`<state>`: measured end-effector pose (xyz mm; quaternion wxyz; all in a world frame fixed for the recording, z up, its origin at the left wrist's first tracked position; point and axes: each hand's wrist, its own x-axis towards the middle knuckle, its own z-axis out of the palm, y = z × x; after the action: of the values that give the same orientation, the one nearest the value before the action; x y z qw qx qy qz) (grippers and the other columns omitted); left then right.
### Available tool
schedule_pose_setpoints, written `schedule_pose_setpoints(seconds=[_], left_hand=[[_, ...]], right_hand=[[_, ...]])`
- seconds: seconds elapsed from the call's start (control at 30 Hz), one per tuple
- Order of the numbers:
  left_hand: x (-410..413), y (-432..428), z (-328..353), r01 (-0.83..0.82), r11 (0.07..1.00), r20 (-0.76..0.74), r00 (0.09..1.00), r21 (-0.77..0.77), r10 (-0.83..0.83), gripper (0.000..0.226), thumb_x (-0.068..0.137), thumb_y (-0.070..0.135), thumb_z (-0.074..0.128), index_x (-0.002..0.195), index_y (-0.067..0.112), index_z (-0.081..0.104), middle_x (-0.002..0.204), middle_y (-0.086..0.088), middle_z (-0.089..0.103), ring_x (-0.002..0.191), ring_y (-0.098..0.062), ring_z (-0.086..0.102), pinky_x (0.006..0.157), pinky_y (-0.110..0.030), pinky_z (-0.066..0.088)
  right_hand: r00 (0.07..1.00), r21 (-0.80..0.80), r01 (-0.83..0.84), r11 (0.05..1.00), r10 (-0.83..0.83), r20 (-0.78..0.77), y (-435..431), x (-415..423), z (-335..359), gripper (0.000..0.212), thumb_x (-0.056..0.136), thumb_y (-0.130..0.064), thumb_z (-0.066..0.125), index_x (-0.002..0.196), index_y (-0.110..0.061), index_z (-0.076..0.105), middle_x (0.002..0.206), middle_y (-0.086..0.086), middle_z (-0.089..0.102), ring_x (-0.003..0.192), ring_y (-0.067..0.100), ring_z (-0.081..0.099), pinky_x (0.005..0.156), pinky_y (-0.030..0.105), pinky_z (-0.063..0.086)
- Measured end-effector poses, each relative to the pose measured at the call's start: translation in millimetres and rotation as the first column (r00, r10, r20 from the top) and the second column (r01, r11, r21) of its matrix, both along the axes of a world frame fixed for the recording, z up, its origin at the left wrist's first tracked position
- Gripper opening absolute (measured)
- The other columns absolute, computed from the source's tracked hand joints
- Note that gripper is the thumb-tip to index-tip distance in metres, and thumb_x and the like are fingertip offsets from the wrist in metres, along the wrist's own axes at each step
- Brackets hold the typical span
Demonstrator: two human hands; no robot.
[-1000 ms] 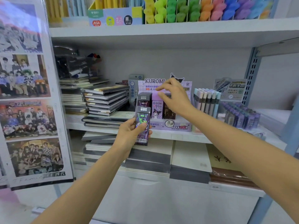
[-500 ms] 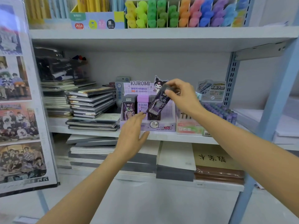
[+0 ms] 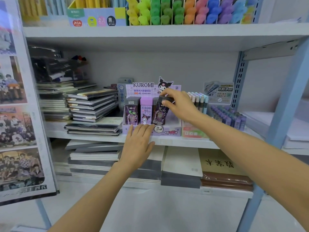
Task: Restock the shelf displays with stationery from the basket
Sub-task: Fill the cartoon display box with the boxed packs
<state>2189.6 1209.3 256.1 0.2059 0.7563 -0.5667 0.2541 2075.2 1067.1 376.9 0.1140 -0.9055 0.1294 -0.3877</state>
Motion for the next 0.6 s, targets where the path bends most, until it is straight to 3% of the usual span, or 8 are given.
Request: schedule_pose_setpoints(seconds=[0.1, 0.2, 0.3, 0.43, 0.6], left_hand=[[0, 0, -3, 0.006, 1.0, -0.001, 1.0, -0.007, -0.007, 0.056, 0.098, 0.031, 0.047, 0.149, 0.019, 0.027, 0.147, 0.001, 0.037, 0.141, -0.021, 0.027, 0.12, -0.043, 0.007], [-1, 0, -3, 0.013, 1.0, -0.018, 1.0, -0.024, -0.014, 0.056, 0.098, 0.027, 0.048, 0.149, 0.018, 0.028, 0.148, 0.0, 0.038, 0.141, -0.021, 0.026, 0.12, -0.044, 0.007], [-1, -1, -4, 0.01, 1.0, -0.015, 1.0, -0.024, -0.01, 0.057, 0.097, 0.026, 0.048, 0.15, 0.018, 0.027, 0.148, 0.0, 0.037, 0.142, -0.021, 0.025, 0.12, -0.044, 0.006], [-1, 0, -6, 0.021, 0.999, -0.02, 1.0, -0.045, -0.022, 0.058, 0.096, 0.023, 0.05, 0.149, 0.017, 0.029, 0.148, -0.001, 0.038, 0.141, -0.022, 0.026, 0.12, -0.046, 0.008], [-2, -2, -7, -0.004, 1.0, -0.009, 1.0, -0.025, 0.004, 0.059, 0.096, 0.024, 0.049, 0.15, 0.019, 0.027, 0.15, 0.0, 0.035, 0.143, -0.021, 0.023, 0.12, -0.046, 0.007]], right_hand=[[0.995, -0.056, 0.006, 0.998, -0.011, -0.099, -1, 1, 7, 0.021, 0.094, -0.015, 0.06, 0.114, -0.014, 0.063, 0.1, 0.006, 0.07, 0.079, 0.015, 0.054, 0.075, 0.025, 0.039], [0.992, -0.083, 0.007, 0.996, -0.018, -0.123, 3, 6, 7, 0.023, 0.094, -0.016, 0.06, 0.117, -0.015, 0.062, 0.1, 0.007, 0.07, 0.08, 0.015, 0.053, 0.076, 0.026, 0.041], [0.995, -0.088, 0.024, 0.996, -0.032, -0.096, 7, 12, -1, 0.025, 0.094, -0.013, 0.059, 0.119, -0.016, 0.054, 0.087, 0.01, 0.068, 0.073, 0.022, 0.055, 0.072, 0.034, 0.047], [0.993, -0.129, 0.116, 0.985, -0.117, -0.007, 3, 13, -17, 0.021, 0.091, -0.013, 0.063, 0.112, -0.012, 0.06, 0.11, 0.004, 0.062, 0.099, 0.022, 0.057, 0.087, 0.04, 0.048], [0.98, -0.281, 0.151, 0.948, -0.18, -0.08, 5, 12, -17, 0.037, 0.093, -0.022, 0.062, 0.129, -0.017, 0.057, 0.122, 0.002, 0.052, 0.116, 0.02, 0.047, 0.101, 0.034, 0.036]])
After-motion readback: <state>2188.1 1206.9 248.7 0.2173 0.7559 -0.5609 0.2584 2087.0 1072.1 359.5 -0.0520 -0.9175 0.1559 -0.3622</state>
